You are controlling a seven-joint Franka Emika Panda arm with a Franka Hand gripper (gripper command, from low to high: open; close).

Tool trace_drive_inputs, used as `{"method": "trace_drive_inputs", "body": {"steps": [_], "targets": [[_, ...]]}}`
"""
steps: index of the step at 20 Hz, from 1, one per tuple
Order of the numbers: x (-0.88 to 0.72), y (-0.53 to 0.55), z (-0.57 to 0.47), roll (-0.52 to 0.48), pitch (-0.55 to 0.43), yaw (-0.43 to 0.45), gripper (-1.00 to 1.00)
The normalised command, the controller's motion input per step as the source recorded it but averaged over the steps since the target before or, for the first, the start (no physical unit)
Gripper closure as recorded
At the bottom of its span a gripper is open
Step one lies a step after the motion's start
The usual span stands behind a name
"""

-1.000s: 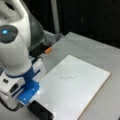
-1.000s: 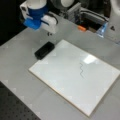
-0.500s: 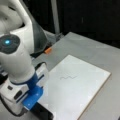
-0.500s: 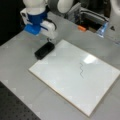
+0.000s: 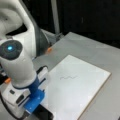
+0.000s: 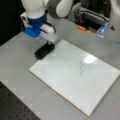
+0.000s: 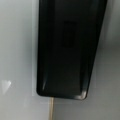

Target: Erasing curve lines

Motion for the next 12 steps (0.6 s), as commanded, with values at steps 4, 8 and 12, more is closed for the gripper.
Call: {"method": "trace_drive_inputs", "body": {"steps": [4,8,12], "targets": [[0.10,-0.23,-0.25,0.120,-0.057,0.000,-1.00],[0.06,-0.17,-0.13,0.116,-0.050,-0.008,-1.00],[0.05,-0.13,-0.10,0.090,-0.037,-0.042,-1.00]]}}
